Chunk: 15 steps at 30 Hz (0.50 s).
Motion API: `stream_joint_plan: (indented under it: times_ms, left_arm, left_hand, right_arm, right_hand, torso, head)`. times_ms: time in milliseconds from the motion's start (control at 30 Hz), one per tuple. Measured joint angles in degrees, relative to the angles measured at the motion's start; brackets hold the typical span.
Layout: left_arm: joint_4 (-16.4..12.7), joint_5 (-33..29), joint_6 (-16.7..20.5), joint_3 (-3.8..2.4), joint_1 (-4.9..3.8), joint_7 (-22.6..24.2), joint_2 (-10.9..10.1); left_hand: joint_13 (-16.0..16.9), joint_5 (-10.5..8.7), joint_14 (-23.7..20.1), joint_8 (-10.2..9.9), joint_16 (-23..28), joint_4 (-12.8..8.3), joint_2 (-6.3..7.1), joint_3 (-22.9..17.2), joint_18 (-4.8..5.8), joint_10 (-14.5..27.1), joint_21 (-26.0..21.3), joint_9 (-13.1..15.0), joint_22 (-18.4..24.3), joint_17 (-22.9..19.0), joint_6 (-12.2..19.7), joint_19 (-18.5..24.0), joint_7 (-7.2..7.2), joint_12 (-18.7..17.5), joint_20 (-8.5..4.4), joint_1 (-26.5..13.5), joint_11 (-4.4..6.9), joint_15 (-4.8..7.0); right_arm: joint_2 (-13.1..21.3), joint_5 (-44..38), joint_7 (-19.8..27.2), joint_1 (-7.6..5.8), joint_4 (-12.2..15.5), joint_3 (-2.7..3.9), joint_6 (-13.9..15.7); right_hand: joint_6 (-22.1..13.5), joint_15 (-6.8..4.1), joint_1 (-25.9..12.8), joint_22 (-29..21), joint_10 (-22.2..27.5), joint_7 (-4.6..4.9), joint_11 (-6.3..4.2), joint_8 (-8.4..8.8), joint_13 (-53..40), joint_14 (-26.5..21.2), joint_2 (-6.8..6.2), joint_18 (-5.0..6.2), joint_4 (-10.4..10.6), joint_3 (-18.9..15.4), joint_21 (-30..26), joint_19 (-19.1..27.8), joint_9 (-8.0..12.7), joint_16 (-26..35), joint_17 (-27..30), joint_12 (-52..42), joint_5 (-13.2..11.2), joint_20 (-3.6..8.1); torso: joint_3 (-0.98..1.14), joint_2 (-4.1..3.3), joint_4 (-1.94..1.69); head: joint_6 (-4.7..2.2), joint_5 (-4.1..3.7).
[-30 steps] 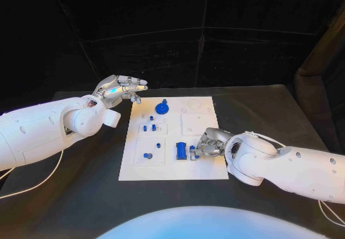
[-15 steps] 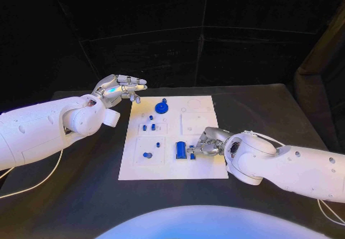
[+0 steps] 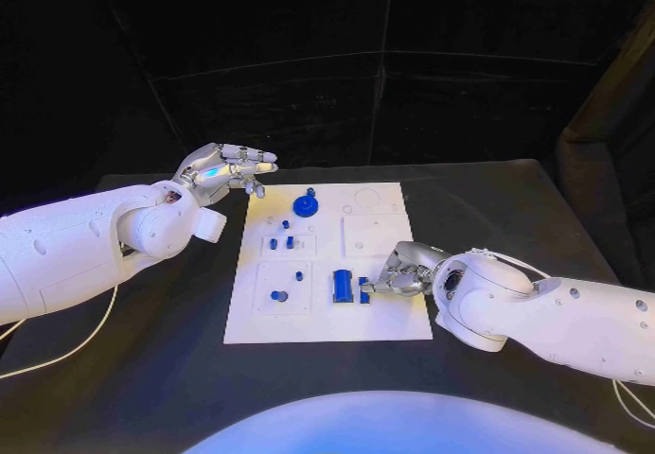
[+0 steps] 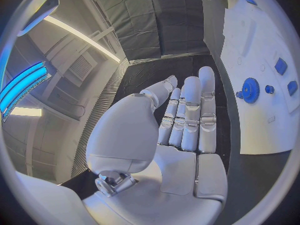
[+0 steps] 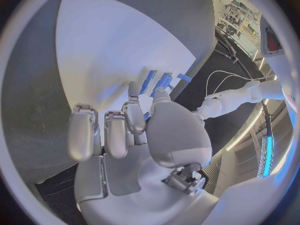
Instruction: Assemble the parts on the task board
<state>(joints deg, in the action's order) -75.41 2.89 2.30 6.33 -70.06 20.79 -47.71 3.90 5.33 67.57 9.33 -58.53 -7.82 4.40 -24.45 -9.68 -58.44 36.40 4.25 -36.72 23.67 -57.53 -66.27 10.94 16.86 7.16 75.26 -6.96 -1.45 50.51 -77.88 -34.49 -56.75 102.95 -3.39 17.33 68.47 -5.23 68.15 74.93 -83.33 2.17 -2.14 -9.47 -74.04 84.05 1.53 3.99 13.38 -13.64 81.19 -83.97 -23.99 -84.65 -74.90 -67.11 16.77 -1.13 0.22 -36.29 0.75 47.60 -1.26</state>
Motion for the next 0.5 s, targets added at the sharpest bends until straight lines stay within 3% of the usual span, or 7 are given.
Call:
stream_joint_plan:
  times_ms: [133,233,333,400,500]
  left_arm:
    - [0.0,0.0,0.0,0.00,0.00,0.0,0.0]
    - [0.1,0.0,0.0,0.00,0.00,0.0,0.1]
    - [0.3,0.0,0.0,0.00,0.01,0.0,0.1]
    - [0.5,0.0,0.0,0.00,0.01,0.0,0.2]
    - [1.0,0.0,0.0,0.02,0.05,0.1,0.5]
  left_hand:
    - [0.0,0.00,0.0,0.0,0.0,0.0,0.00,0.0,0.00,0.0,0.0,0.0,0.0,0.0,0.0,0.0,0.00,0.0,0.00,0.0,0.00,0.00]
    - [0.0,0.00,0.0,0.0,0.0,0.0,0.00,0.0,0.01,0.1,0.0,0.0,0.0,0.0,0.0,0.0,0.00,0.0,0.00,0.0,0.05,0.00]
    - [0.0,0.00,-0.2,0.0,0.0,0.1,0.00,0.1,0.00,0.2,0.0,0.0,0.0,-0.1,0.2,0.0,0.20,0.0,0.00,0.0,0.21,-0.21]
    - [0.0,0.00,-1.8,0.5,1.3,0.2,0.00,0.2,0.01,0.4,-1.2,0.0,0.4,-0.8,0.2,1.7,0.20,0.0,-0.01,0.0,-0.03,-0.33]
    - [-0.3,0.00,-7.0,0.5,8.6,0.2,-0.15,0.2,0.02,0.6,-5.5,-0.1,2.6,-4.5,0.2,7.6,0.20,0.0,0.52,-0.1,-0.02,-0.90]
  right_arm:
    - [0.4,0.0,0.6,0.00,0.0,0.00,0.1]
    - [1.0,1.0,1.8,0.00,-0.2,0.00,0.9]
    - [2.1,5.1,4.4,-0.28,-1.3,0.00,2.1]
    - [2.8,9.8,7.4,-1.05,-2.9,-0.02,2.9]
    - [3.2,17.7,13.5,-2.57,-5.4,-0.02,3.7]
  right_hand:
    - [-0.6,0.00,1.7,-0.3,0.1,0.36,0.08,0.07,0.2,0.0,-0.17,-0.01,-1.3,0.0,0.0,0.0,0.0,0.0,0.0,1.2,-1.0,0.00]
    - [-3.8,0.00,1.8,-1.8,1.4,1.39,1.36,1.85,2.3,0.0,-0.29,0.00,-1.0,-0.6,-1.0,0.0,0.6,0.8,0.0,4.3,-1.0,0.00]
    - [-6.0,0.74,2.2,-3.1,3.1,2.28,2.04,3.09,4.7,-0.1,-0.67,-0.01,-0.9,-1.3,-1.8,0.4,1.2,1.3,0.0,8.0,-1.0,-0.43]
    - [-6.8,1.06,2.6,-4.4,4.4,2.85,2.44,3.52,6.3,0.0,-1.04,-0.01,-1.0,-1.4,-2.6,0.9,1.6,2.0,0.0,10.4,-1.0,-0.86]
    - [-7.5,1.25,6.7,-8.0,7.1,3.24,2.76,3.87,10.1,0.0,0.30,-0.01,-3.2,-0.3,-5.1,2.5,2.2,4.3,1.2,15.9,-1.0,-1.23]
  torso:
    - [-0.03,0.01,-0.01]
    - [-0.03,0.05,-0.01]
    - [-0.03,0.16,-0.01]
    - [-0.05,0.29,-0.01]
    - [-0.10,0.64,0.13]
  head:
    - [-0.11,-0.01]
    - [-0.26,-0.05]
    - [-0.60,-0.09]
    - [-0.87,-0.10]
    - [-1.44,0.00]
